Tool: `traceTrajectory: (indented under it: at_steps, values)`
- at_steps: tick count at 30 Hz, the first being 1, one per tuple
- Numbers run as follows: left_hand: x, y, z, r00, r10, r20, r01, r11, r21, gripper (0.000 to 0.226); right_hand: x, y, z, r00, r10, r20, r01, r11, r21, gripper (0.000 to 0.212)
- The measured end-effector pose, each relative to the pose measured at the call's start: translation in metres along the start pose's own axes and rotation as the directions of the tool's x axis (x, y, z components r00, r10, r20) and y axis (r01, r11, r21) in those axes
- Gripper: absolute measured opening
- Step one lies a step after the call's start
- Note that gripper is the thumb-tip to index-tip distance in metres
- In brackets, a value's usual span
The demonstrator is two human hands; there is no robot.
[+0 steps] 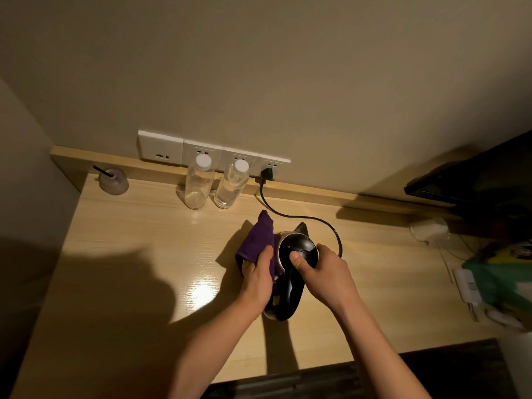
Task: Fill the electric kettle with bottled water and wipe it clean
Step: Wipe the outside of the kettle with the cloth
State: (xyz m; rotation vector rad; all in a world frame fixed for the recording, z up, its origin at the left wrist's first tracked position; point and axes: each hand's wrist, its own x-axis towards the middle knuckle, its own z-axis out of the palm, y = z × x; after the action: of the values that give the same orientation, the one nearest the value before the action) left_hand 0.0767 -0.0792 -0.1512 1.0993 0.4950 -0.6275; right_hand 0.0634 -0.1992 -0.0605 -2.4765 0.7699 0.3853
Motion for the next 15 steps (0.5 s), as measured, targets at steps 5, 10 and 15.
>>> traceTrajectory:
  at_steps: [5, 10, 15]
  values:
    - [-0.038, -0.011, 0.012, 0.996, 0.078, 0.040, -0.080, 0.996, 0.046, 0.084, 0.000, -0.002, -0.001, 1.000, 0.008, -0.001, -0.008, 0.999, -0.033, 0.044]
    - [-0.031, -0.013, 0.005, 0.999, 0.040, 0.003, -0.040, 0.993, 0.108, 0.098, 0.001, -0.002, -0.003, 1.000, -0.010, -0.021, 0.010, 1.000, -0.020, 0.038]
    - [-0.010, -0.028, -0.004, 0.996, 0.027, -0.085, -0.018, 0.995, 0.102, 0.041, -0.002, 0.001, -0.003, 0.999, -0.042, -0.024, 0.042, 0.999, 0.015, 0.035]
